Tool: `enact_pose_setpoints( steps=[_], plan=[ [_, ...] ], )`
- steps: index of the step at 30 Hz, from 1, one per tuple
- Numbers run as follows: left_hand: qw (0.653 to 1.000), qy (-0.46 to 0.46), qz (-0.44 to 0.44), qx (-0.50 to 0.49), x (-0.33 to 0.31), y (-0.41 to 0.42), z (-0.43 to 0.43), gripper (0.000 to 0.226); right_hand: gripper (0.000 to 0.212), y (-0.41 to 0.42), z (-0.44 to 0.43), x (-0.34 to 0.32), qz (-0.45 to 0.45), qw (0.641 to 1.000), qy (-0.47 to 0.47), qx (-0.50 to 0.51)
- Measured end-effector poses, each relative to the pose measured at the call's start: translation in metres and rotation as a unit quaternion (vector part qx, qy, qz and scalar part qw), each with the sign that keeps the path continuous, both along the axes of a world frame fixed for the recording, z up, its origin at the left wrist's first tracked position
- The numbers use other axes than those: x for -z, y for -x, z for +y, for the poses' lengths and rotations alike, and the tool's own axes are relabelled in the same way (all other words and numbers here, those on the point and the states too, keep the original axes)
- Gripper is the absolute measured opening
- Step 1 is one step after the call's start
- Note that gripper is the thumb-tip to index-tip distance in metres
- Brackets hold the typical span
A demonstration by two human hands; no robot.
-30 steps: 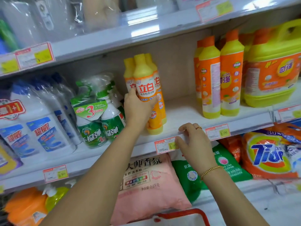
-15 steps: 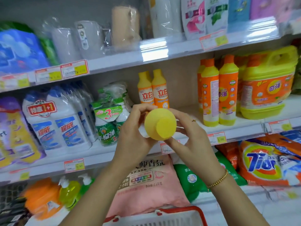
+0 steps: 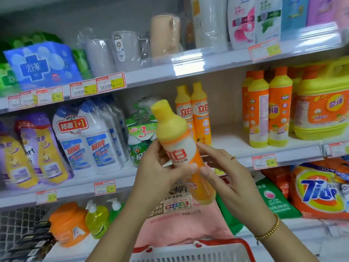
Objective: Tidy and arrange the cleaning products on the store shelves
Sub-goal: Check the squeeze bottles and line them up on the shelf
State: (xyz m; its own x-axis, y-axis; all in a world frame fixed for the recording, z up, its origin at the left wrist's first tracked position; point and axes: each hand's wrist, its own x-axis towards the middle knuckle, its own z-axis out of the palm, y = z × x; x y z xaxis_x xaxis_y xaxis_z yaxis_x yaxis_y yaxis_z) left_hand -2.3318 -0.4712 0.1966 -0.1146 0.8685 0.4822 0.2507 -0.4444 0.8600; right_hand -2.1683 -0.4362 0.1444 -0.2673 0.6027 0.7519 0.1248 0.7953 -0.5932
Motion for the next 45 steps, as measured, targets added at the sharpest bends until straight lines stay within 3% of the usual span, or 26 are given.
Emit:
enact_pose_setpoints(
  steps=[7, 12, 15, 17, 22, 23, 25, 27, 29, 33, 35, 37, 40, 43, 45],
  plan=[
    [0.976, 0.046, -0.212, 0.002, 0.0, 0.018, 0.01, 0.044, 0.065, 0.006, 0.0, 0.031, -0.029, 0.997, -0.041, 0.056],
    [0.972, 0.057, -0.226, 0.028, -0.001, 0.024, 0.008, 0.042, 0.059, 0.016, -0.003, 0.04, 0.026, 0.986, -0.091, 0.137],
    [0.971, 0.037, -0.223, 0.074, 0.0, 0.026, 0.009, 0.033, 0.054, 0.016, -0.007, 0.04, 0.077, 0.992, -0.01, 0.1],
    [0.967, 0.03, -0.23, 0.104, 0.002, 0.023, 0.011, 0.031, 0.054, 0.016, -0.01, 0.035, 0.154, 0.983, 0.1, -0.012],
    [0.947, 0.022, -0.266, 0.178, 0.011, 0.022, 0.015, 0.076, 0.059, 0.011, -0.012, 0.028, 0.211, 0.924, 0.248, -0.202],
    [0.945, 0.02, -0.265, 0.193, 0.012, 0.023, 0.015, 0.078, 0.062, 0.01, -0.011, 0.028, 0.225, 0.895, 0.289, -0.255],
    [0.94, 0.029, -0.255, 0.223, 0.013, 0.023, 0.014, 0.083, 0.062, 0.011, -0.01, 0.027, 0.265, 0.805, 0.378, -0.372],
    [0.94, 0.038, -0.248, 0.231, 0.014, 0.019, 0.014, 0.091, 0.059, 0.014, -0.01, 0.029, 0.284, 0.758, 0.42, -0.41],
    [0.944, 0.04, -0.255, 0.205, 0.016, 0.017, 0.014, 0.086, 0.062, 0.017, -0.011, 0.029, 0.284, 0.776, 0.411, -0.385],
    [0.958, 0.048, -0.264, 0.103, 0.021, 0.013, 0.016, 0.038, 0.052, 0.017, -0.015, 0.027, 0.162, 0.942, 0.253, -0.153],
    [0.962, 0.051, -0.258, 0.069, 0.025, 0.008, 0.017, 0.038, 0.065, 0.017, -0.013, 0.033, 0.043, 0.994, 0.101, 0.024],
    [0.968, 0.048, -0.245, 0.04, 0.028, 0.002, 0.016, 0.043, 0.073, 0.02, -0.012, 0.04, -0.05, 0.99, 0.009, 0.132],
    [0.975, 0.047, -0.217, 0.026, 0.033, -0.004, 0.015, 0.043, 0.076, 0.019, -0.011, 0.043, -0.077, 0.982, 0.001, 0.175],
    [0.98, 0.05, -0.188, 0.042, 0.033, 0.0, 0.016, 0.045, 0.059, 0.008, -0.011, 0.032, 0.001, 0.991, 0.128, 0.039],
    [0.978, 0.061, -0.185, 0.076, 0.029, 0.005, 0.017, 0.052, 0.047, 0.0, -0.009, 0.023, 0.067, 0.959, 0.254, -0.107]
  ],
)
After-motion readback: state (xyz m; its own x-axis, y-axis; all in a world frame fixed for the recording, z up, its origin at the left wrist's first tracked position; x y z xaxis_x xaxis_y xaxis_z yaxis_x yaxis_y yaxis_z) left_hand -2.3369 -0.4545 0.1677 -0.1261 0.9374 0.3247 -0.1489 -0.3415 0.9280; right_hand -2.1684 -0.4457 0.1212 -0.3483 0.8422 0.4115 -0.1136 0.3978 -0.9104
